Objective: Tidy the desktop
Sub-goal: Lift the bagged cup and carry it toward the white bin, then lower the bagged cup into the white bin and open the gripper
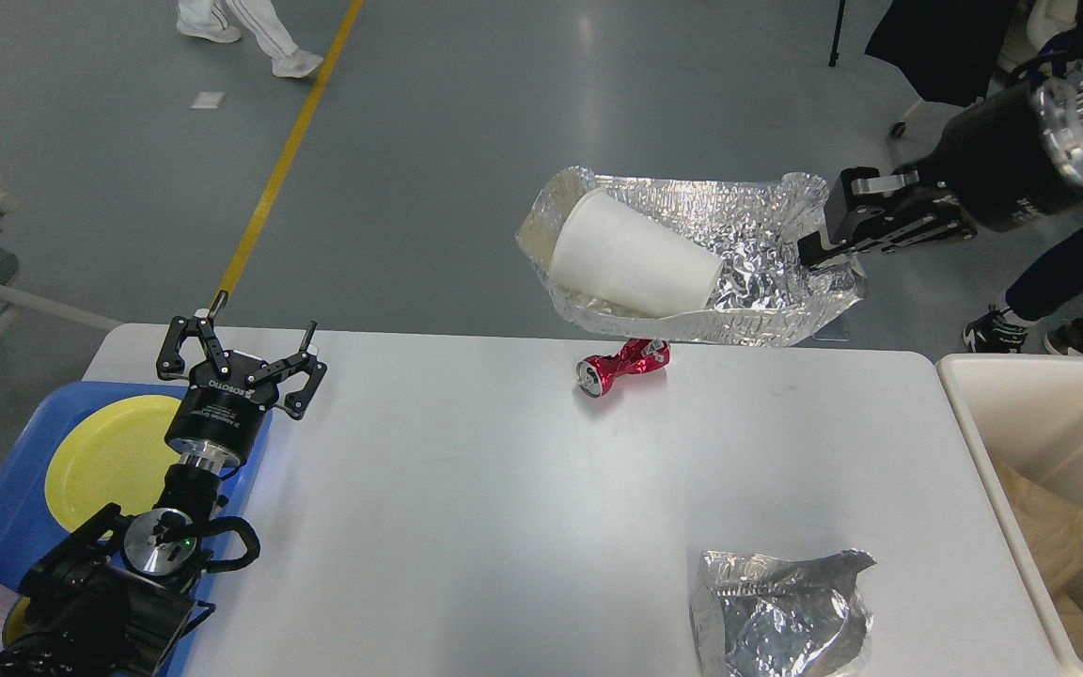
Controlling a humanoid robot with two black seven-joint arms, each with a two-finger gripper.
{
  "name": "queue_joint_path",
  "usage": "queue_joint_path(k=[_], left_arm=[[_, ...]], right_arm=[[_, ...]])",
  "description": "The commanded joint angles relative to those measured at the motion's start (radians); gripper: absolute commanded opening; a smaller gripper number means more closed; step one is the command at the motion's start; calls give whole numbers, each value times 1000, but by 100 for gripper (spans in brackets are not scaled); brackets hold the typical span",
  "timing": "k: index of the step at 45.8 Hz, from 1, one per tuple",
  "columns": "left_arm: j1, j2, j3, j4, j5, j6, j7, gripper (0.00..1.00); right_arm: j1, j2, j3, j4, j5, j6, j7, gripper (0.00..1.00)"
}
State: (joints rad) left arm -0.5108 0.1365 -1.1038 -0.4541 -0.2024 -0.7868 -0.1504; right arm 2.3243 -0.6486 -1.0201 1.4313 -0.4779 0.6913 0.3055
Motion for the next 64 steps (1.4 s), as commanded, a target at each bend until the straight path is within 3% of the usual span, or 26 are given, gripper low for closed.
queue_joint_path(k=[1,11,22,33,38,44,50,56,57,58,59,61,62,64], left_arm=[[0,0,-1,0,1,0,0,100],[0,0,1,0,1,0,0,100],[0,0,-1,0,0,0,0,100],[0,0,-1,0,0,0,-2,100],[0,0,1,0,0,0,0,100],[0,0,1,0,1,0,-2,100],[0,0,1,0,0,0,-1,100],[0,0,1,0,0,0,0,100],[0,0,-1,0,0,0,0,100],[0,-2,-1,0,0,0,0,100],[0,0,1,0,0,0,0,100],[0,0,-1,0,0,0,0,100],[0,0,1,0,0,0,0,100],[0,0,1,0,1,0,0,100]], right_arm=[[0,-16,-5,28,-1,-22,-20,0],[-224,-104,-60,-190,7,-156,-63,0],[-659,-148,-43,-701,45,-253,-59,0],[-1245,-126,-25,-1241,431,-349,-66,0],[-1511,-72,-11,-1413,639,-400,-138,0],[-1689,-40,43,-1488,760,-502,-221,0],[-1737,-3,80,-1488,759,-595,-241,0],[-1758,15,81,-1488,763,-612,-246,0],[-1758,18,81,-1488,766,-612,-246,5],[-1758,21,81,-1488,768,-610,-246,45],[-1760,23,81,-1488,766,-609,-244,99],[-1764,27,81,-1486,763,-609,-241,95],[-1770,32,80,-1486,765,-609,-243,100],[-1780,38,81,-1486,765,-609,-241,100]])
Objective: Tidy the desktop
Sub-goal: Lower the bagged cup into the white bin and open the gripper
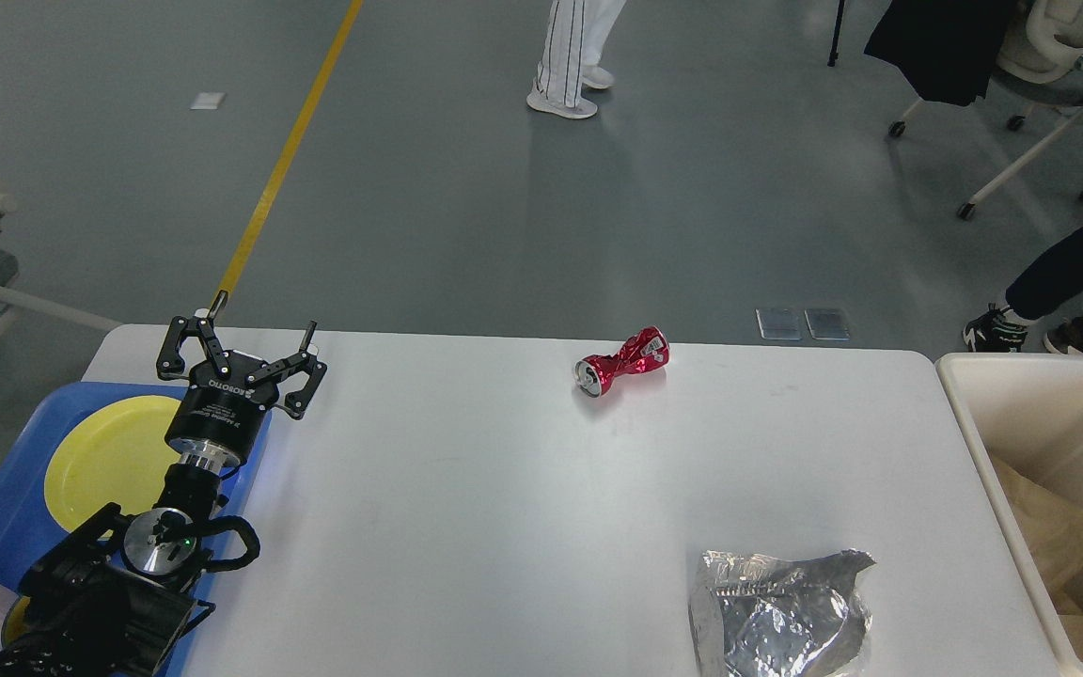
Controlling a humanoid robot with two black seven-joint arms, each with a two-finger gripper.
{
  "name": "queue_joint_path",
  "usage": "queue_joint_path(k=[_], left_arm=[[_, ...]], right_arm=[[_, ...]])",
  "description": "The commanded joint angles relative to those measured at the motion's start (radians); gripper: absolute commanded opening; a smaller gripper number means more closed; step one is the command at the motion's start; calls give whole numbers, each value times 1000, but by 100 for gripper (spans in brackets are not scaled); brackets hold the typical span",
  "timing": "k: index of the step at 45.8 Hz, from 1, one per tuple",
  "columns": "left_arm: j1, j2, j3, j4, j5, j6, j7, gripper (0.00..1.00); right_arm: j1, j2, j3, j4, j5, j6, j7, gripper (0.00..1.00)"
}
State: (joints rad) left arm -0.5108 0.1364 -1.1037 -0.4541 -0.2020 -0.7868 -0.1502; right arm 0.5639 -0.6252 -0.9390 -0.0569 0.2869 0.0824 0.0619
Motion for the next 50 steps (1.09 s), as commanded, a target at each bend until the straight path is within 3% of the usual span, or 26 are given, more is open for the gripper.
queue_joint_path(k=[1,15,23,38,44,50], left_arm=[[0,-1,1,0,1,0,0,100],[0,0,-1,0,-1,0,0,100],[0,0,1,0,-1,0,-2,100],[0,-1,1,0,-1,0,0,100],[0,-1,-1,0,1,-2,0,100],[0,-1,-1,0,1,-2,0,100]], right_arm=[[-19,18,0,2,0,0,3,100],[4,38,-6,-1,-2,0,3,100],[164,45,-3,44,0,16,6,100],[654,108,2,593,-9,17,9,100],[777,150,5,787,-35,17,9,100],[814,242,19,884,-60,3,10,100]])
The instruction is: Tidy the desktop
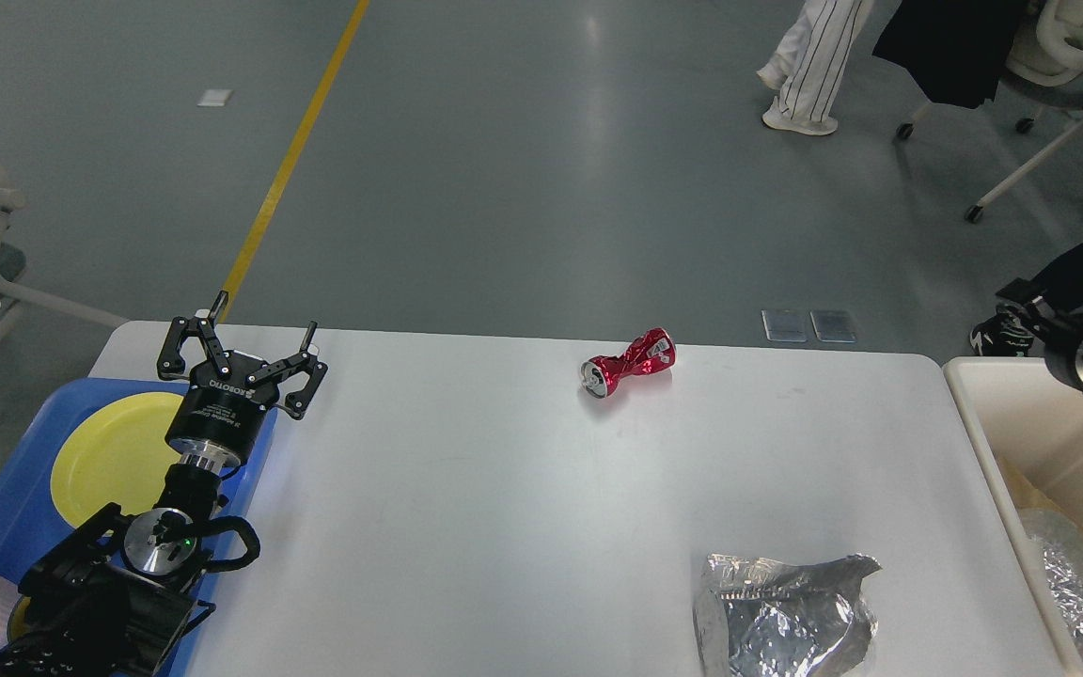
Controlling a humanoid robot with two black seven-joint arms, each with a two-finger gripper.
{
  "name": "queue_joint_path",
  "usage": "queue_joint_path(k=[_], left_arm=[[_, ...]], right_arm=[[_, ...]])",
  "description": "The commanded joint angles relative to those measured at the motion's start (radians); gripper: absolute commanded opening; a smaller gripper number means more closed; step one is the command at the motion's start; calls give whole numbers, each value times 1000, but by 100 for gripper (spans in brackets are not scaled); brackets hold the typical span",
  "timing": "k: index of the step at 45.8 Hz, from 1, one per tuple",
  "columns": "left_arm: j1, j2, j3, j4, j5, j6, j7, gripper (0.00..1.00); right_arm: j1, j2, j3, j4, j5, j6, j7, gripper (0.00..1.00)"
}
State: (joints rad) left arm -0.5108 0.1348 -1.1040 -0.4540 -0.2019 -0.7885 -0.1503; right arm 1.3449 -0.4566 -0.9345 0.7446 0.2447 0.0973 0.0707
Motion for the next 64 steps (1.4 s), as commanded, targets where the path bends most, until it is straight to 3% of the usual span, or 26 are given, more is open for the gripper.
queue_joint_path(k=[1,16,30,41,45,56,64], left_arm=[[0,0,0,0,1,0,0,100],[0,0,0,0,-1,2,0,100],[0,0,0,0,1,0,0,100],[0,0,0,0,1,0,0,100],[0,0,0,0,1,0,0,100],[0,0,0,0,1,2,0,100],[0,0,0,0,1,2,0,100]], right_arm=[[33,90,23,88,-18,-10,0,100],[83,257,85,154,-35,-11,0,100],[-4,406,66,32,-35,-36,0,100],[8,297,43,84,-67,-19,3,100],[26,234,39,177,-168,-16,15,100],[170,70,-50,450,-383,-16,103,100],[345,-65,-139,700,-538,-16,113,100]])
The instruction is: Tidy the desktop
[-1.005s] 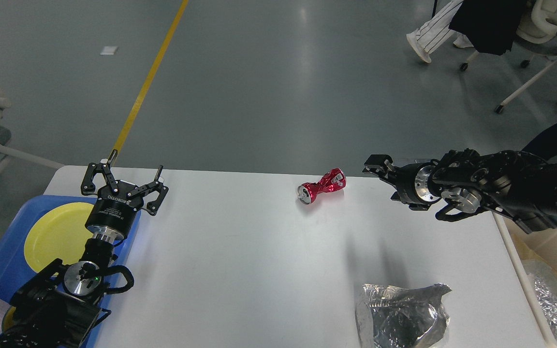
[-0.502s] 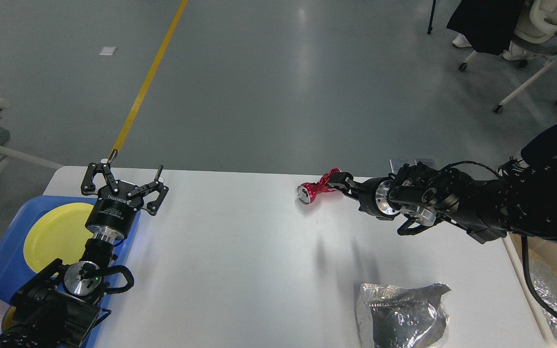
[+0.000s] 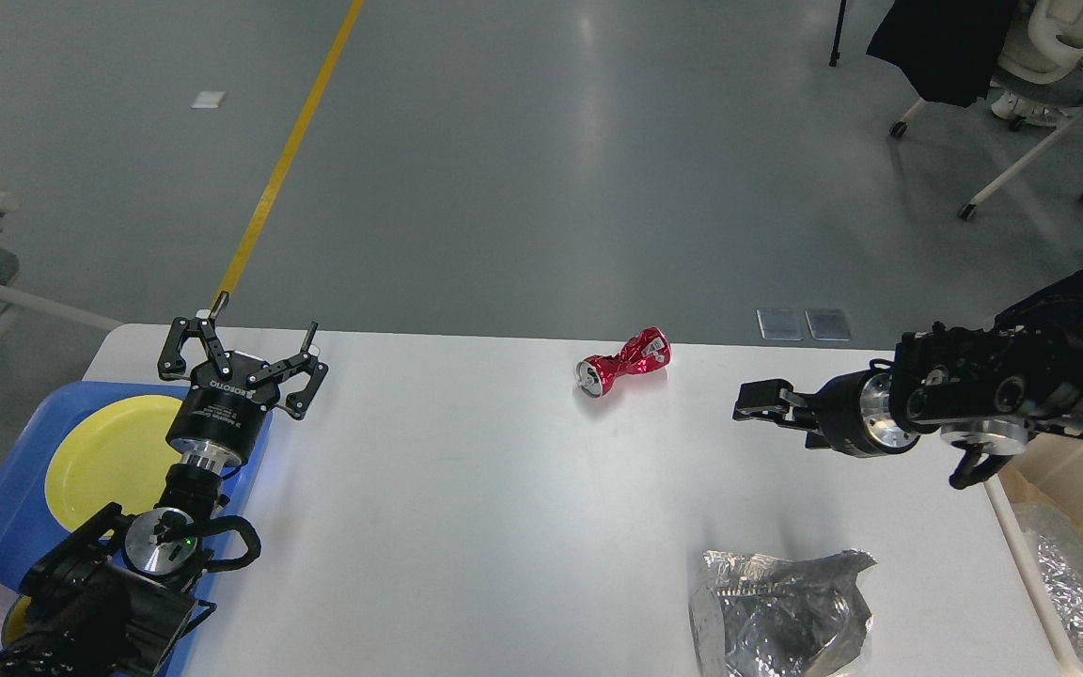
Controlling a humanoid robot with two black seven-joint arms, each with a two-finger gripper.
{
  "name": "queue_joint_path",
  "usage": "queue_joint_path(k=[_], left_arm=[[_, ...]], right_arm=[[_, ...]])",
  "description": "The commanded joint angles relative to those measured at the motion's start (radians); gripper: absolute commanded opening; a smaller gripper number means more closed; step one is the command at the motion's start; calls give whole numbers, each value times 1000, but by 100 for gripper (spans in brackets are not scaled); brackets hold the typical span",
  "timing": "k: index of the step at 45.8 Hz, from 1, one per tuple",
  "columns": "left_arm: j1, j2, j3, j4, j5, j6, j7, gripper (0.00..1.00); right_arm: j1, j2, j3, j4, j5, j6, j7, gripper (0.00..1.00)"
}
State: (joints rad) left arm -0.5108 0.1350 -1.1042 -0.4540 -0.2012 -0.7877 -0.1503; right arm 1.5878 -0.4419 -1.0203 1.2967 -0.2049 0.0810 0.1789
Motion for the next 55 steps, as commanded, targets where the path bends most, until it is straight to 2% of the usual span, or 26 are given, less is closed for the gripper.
queue_joint_path(k=[1,5,9,22,30,37,44,55], left_arm=[[0,0,0,0,0,-1,0,100],[0,0,0,0,-1,-1,0,100],[0,0,0,0,-1,1,0,100],[0,0,0,0,-1,-1,0,100],[0,0,0,0,0,1,0,100],[0,0,0,0,0,1,0,100],[0,0,0,0,0,1,0,100],[0,0,0,0,-1,1,0,100]], right_arm=[[119,-92,-64,171,-100,0,5,100],[164,-129,-95,237,-128,0,7,100],[153,-161,-118,240,-157,0,4,100],[-35,-209,-133,64,-191,-21,4,100],[-225,-210,-132,-42,-214,-122,19,100],[-292,-219,-124,-22,-212,-185,53,100],[-341,-235,-106,-8,-212,-199,70,100],[-319,-267,-46,55,-205,-213,96,100]])
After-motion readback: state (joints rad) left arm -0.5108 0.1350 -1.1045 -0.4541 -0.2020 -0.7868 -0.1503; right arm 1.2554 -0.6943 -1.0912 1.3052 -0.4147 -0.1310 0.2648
